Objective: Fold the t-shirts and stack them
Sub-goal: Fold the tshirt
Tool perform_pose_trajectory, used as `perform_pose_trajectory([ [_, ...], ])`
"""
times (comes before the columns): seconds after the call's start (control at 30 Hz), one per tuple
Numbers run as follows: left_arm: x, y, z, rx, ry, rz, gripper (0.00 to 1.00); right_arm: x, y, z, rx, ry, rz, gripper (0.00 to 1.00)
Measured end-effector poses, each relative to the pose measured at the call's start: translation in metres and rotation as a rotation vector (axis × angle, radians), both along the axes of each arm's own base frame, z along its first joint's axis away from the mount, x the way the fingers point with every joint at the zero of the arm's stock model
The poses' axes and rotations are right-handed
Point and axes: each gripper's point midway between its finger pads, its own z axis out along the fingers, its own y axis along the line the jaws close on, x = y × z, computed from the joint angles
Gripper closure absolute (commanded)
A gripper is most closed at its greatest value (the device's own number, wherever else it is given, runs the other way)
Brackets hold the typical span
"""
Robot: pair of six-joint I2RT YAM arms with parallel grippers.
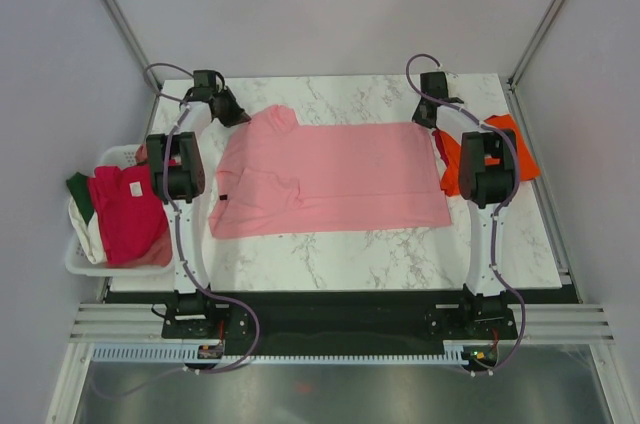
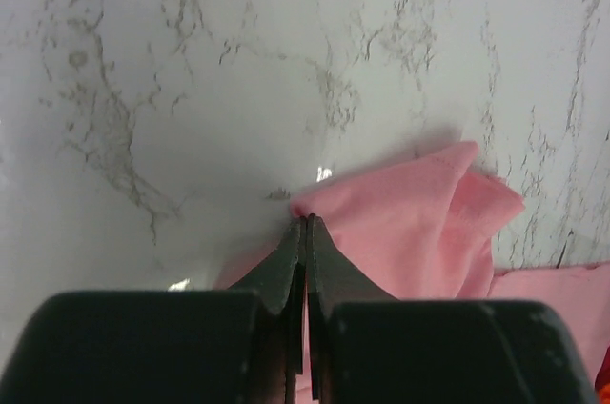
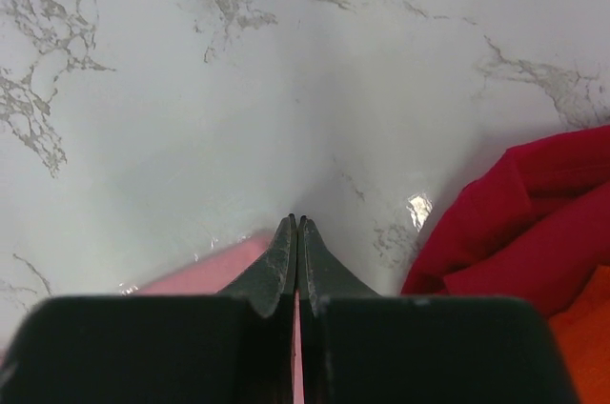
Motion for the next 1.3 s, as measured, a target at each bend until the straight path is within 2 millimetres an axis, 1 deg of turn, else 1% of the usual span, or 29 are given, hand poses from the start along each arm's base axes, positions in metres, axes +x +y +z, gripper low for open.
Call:
perform_pose_trajectory([
  [0.13, -0.02, -0.003, 0.004, 0.018, 0.0, -0.009, 0.98, -0.007, 0.003, 0.001, 0.015, 0.009, 0.007, 1.0],
  [0.23, -0.03, -0.006, 0.015, 0.045, -0.018, -0.019, 0.98, -0.014, 0.003, 0.003, 0.016, 0.02, 0.01, 1.0],
  [0.37, -0.033, -0.012, 0.044, 0.077, -0.089, -0.032, 0.98, -0.018, 0.004, 0.01, 0.022, 0.015, 0.015, 1.0],
  [0.43, -0.036, -0.014, 0.062, 0.088, -0.128, -0.036, 0.98, -0.021, 0.004, 0.017, 0.027, 0.01, 0.019, 1.0],
  [0.53, -0.04, -0.014, 0.082, 0.106, -0.176, -0.03, 0.98, -0.024, 0.005, 0.032, 0.033, -0.011, 0.023, 1.0],
  [0.63, -0.045, -0.009, 0.095, 0.128, -0.203, -0.013, 0.98, -0.029, 0.005, 0.044, 0.038, -0.026, 0.027, 1.0],
  [0.77, -0.058, -0.003, 0.1, 0.156, -0.203, 0.008, 0.98, -0.038, 0.005, 0.056, 0.042, -0.037, 0.03, 1.0],
  [0.9, -0.076, 0.0, 0.099, 0.174, -0.198, 0.023, 0.98, -0.049, 0.005, 0.061, 0.048, -0.034, 0.035, 1.0],
  [1.1, -0.111, -0.011, 0.098, 0.184, -0.217, 0.011, 0.98, -0.072, 0.004, 0.067, 0.054, -0.018, 0.042, 1.0],
  [1.23, -0.127, -0.021, 0.11, 0.188, -0.253, -0.002, 0.98, -0.088, 0.003, 0.074, 0.059, -0.018, 0.045, 1.0],
  [1.3, -0.135, -0.022, 0.114, 0.197, -0.264, 0.002, 0.98, -0.094, 0.002, 0.078, 0.061, -0.021, 0.045, 1.0],
])
